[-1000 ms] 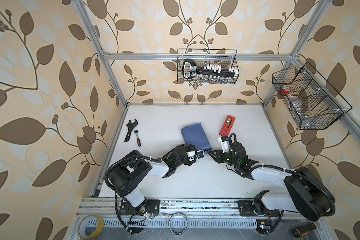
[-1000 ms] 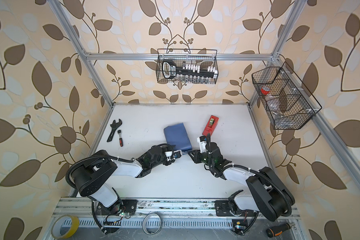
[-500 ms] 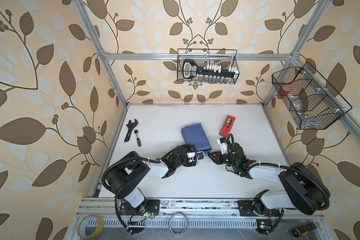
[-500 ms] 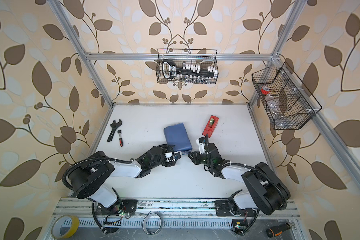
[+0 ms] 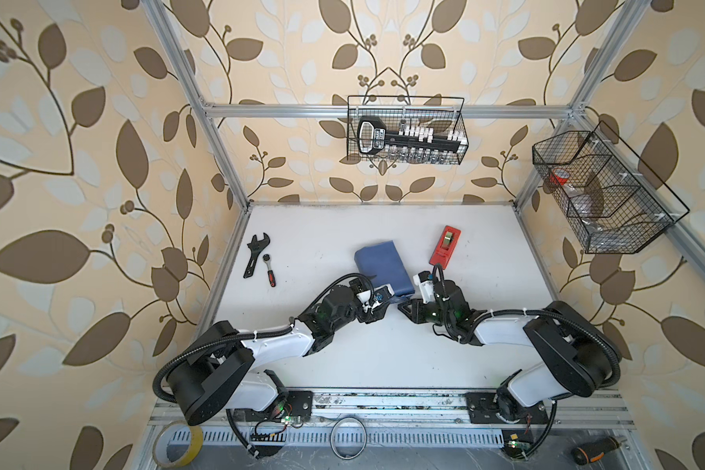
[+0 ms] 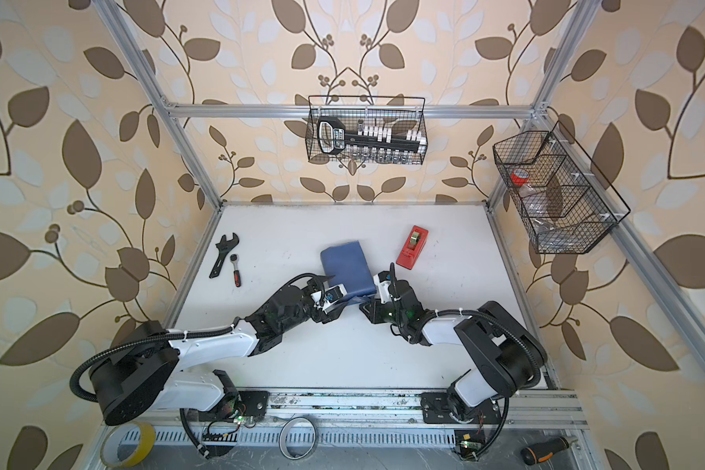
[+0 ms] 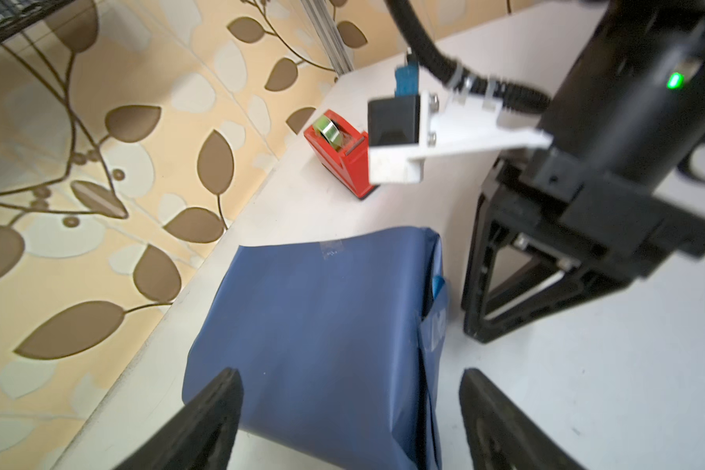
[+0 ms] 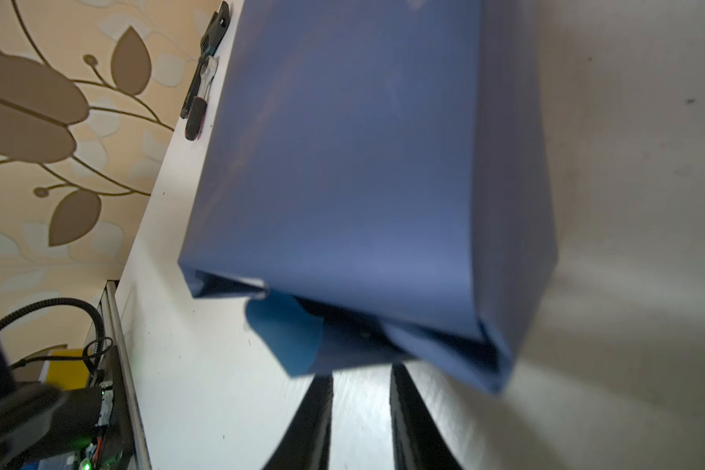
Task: Wrap the gift box in paper
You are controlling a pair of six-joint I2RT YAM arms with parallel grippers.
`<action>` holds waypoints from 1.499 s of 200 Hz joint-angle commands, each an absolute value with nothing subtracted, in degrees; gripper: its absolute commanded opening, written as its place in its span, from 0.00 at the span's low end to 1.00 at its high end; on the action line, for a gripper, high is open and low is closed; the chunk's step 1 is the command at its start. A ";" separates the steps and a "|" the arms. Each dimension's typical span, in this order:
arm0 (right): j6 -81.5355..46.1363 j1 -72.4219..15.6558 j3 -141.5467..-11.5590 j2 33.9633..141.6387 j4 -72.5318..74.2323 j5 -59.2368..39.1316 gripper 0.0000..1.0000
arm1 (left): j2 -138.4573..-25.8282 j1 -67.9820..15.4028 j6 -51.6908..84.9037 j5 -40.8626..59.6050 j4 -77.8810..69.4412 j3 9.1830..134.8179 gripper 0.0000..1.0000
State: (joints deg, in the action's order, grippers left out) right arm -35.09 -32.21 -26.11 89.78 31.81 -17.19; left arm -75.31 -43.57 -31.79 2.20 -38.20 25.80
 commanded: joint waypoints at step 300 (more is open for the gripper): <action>-37.63 -28.09 -38.69 87.92 16.45 -28.44 0.65 | -90.23 -26.71 47.49 26.56 -19.25 40.60 0.84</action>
